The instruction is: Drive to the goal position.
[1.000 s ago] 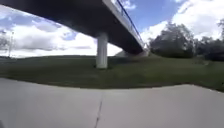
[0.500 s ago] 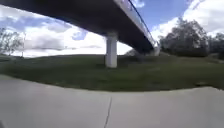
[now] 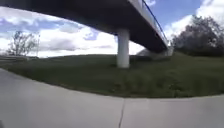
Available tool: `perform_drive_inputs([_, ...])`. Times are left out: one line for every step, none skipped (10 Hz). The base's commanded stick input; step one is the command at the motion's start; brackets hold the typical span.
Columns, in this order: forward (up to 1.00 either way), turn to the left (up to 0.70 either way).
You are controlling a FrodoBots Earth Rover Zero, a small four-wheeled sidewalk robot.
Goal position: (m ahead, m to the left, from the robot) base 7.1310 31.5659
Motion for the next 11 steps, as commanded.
perform_drive_inputs([0.7,0.35])
perform_drive_inputs([0.7,0.35])
perform_drive_inputs([0.7,0.35])
perform_drive_inputs([0.7,0.35])
perform_drive_inputs([0.7,0.35])
perform_drive_inputs([0.7,0.35])
perform_drive_inputs([0.7,0.35])
perform_drive_inputs([0.7,0.35])
perform_drive_inputs([0.7,0.35])
perform_drive_inputs([0.7,0.35])
perform_drive_inputs([0.7,0.35])
